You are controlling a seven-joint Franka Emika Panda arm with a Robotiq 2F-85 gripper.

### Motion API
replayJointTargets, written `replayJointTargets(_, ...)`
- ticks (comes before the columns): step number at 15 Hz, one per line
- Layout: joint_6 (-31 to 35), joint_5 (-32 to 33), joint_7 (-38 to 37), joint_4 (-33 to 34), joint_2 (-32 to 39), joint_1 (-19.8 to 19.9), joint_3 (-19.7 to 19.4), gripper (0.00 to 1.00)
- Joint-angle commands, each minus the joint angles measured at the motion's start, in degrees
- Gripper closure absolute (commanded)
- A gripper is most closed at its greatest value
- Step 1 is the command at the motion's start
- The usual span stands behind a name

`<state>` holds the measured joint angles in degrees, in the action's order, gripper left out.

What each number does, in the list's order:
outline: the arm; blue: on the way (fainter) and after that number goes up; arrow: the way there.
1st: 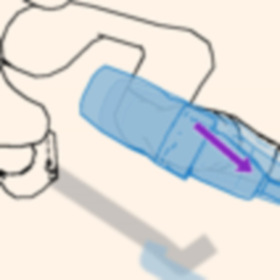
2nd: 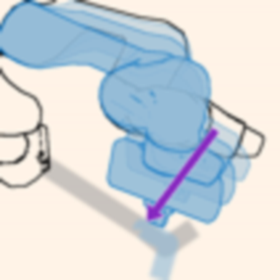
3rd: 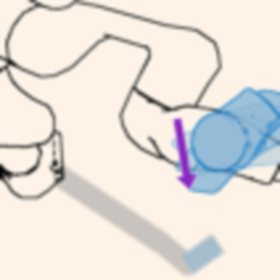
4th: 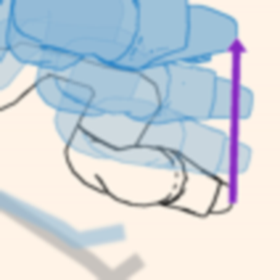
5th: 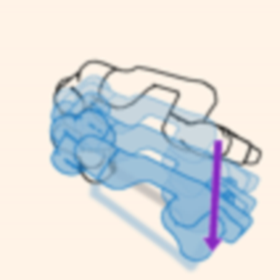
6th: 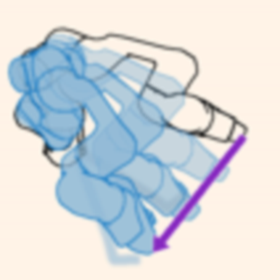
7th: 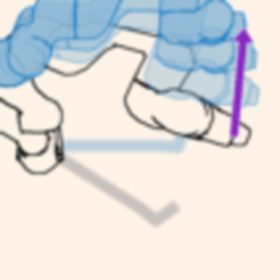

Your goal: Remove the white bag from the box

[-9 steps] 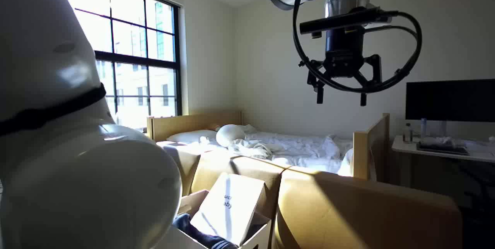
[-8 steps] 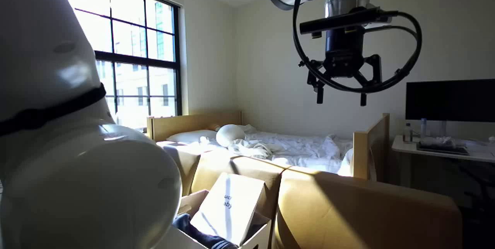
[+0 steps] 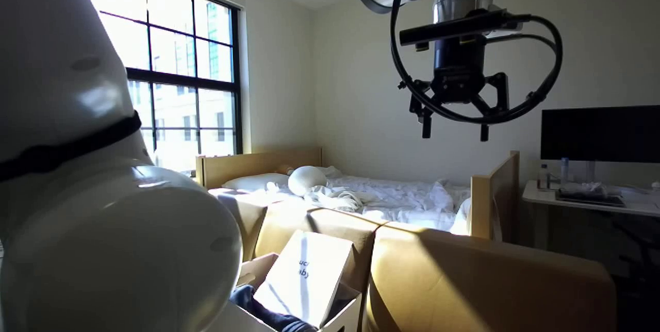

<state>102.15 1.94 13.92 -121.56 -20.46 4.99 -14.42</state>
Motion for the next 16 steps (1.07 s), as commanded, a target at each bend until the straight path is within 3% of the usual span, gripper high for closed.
replayJointTargets(1,1.2,-1.35,-2.08,-0.73,-0.34,-0.11,2.81,0.0)
replayJointTargets(4,0.41,-10.43,2.51,-0.34,-0.59,-4.28,4.42,0.0)
replayJointTargets(8,0.02,-15.1,2.04,-0.03,1.53,-10.72,11.63,0.0)
replayJointTargets(11,-0.57,-16.04,0.14,0.96,6.87,-15.25,17.76,0.0)
replayJointTargets(13,2.83,-14.95,-5.94,0.32,10.51,-16.95,22.37,0.0)
replayJointTargets(16,9.44,-7.34,-15.46,-2.27,14.61,-18.4,28.04,0.0)
